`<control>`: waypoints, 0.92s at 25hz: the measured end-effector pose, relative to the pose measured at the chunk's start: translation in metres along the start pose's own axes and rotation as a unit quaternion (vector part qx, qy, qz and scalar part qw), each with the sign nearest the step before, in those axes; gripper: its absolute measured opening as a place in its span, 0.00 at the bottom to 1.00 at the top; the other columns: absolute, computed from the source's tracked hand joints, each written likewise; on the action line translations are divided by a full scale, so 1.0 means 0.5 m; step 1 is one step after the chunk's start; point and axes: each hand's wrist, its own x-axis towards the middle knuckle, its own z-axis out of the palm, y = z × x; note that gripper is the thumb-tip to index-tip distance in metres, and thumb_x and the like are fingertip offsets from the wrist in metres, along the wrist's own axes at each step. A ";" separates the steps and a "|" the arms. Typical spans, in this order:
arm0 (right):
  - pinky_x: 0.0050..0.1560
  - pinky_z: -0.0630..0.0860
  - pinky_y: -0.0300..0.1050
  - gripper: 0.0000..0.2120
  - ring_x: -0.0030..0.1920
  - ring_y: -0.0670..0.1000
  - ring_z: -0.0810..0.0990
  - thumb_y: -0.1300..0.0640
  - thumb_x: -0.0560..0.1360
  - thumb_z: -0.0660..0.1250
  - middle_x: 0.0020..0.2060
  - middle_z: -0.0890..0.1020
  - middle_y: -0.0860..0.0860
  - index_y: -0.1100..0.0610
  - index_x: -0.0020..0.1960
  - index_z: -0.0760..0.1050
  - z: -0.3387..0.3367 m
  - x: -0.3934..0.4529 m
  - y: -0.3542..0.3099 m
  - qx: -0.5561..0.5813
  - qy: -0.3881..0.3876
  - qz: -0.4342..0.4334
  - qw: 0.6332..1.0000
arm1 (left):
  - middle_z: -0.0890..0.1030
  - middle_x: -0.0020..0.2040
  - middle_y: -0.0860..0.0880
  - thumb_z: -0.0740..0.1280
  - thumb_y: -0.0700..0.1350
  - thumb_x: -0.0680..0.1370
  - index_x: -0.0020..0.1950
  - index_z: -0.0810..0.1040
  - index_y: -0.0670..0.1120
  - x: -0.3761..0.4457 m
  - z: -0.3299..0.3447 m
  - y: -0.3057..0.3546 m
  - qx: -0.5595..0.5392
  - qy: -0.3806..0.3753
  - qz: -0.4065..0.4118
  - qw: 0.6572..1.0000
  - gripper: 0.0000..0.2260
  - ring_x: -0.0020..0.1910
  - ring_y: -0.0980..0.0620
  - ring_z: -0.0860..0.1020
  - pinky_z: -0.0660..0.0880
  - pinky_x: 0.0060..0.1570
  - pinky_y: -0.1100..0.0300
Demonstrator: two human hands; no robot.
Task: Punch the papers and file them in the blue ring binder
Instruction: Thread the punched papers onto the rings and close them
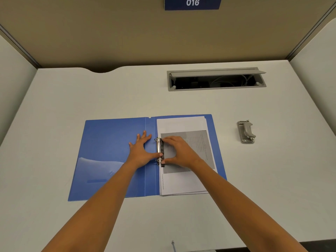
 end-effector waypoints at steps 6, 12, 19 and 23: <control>0.63 0.66 0.40 0.44 0.61 0.47 0.66 0.39 0.59 0.78 0.60 0.69 0.47 0.48 0.71 0.66 0.004 0.004 0.017 0.044 0.002 0.013 0.999 | 0.52 0.79 0.53 0.77 0.57 0.66 0.76 0.60 0.52 0.003 0.001 0.004 0.034 0.010 -0.006 0.999 0.43 0.79 0.52 0.45 0.37 0.74 0.44; 0.58 0.67 0.41 0.47 0.54 0.47 0.66 0.34 0.55 0.77 0.52 0.68 0.47 0.46 0.70 0.67 -0.006 0.026 0.018 0.008 -0.013 0.026 1.000 | 0.51 0.79 0.53 0.77 0.59 0.65 0.77 0.60 0.53 0.015 0.001 0.001 0.061 0.001 -0.013 0.998 0.45 0.79 0.51 0.45 0.40 0.75 0.44; 0.55 0.66 0.40 0.47 0.52 0.47 0.64 0.33 0.55 0.77 0.50 0.67 0.47 0.45 0.70 0.68 -0.006 0.028 0.016 -0.011 -0.012 0.033 0.999 | 0.51 0.79 0.54 0.78 0.59 0.64 0.77 0.60 0.53 0.017 0.003 0.001 0.065 -0.002 -0.024 0.998 0.46 0.79 0.51 0.46 0.40 0.75 0.44; 0.58 0.65 0.42 0.47 0.53 0.46 0.63 0.32 0.56 0.75 0.51 0.67 0.47 0.44 0.71 0.65 0.004 0.020 0.012 -0.040 0.004 0.031 0.999 | 0.51 0.79 0.54 0.78 0.58 0.64 0.77 0.60 0.53 0.018 -0.005 0.007 0.068 -0.011 -0.019 0.997 0.45 0.79 0.50 0.45 0.42 0.76 0.44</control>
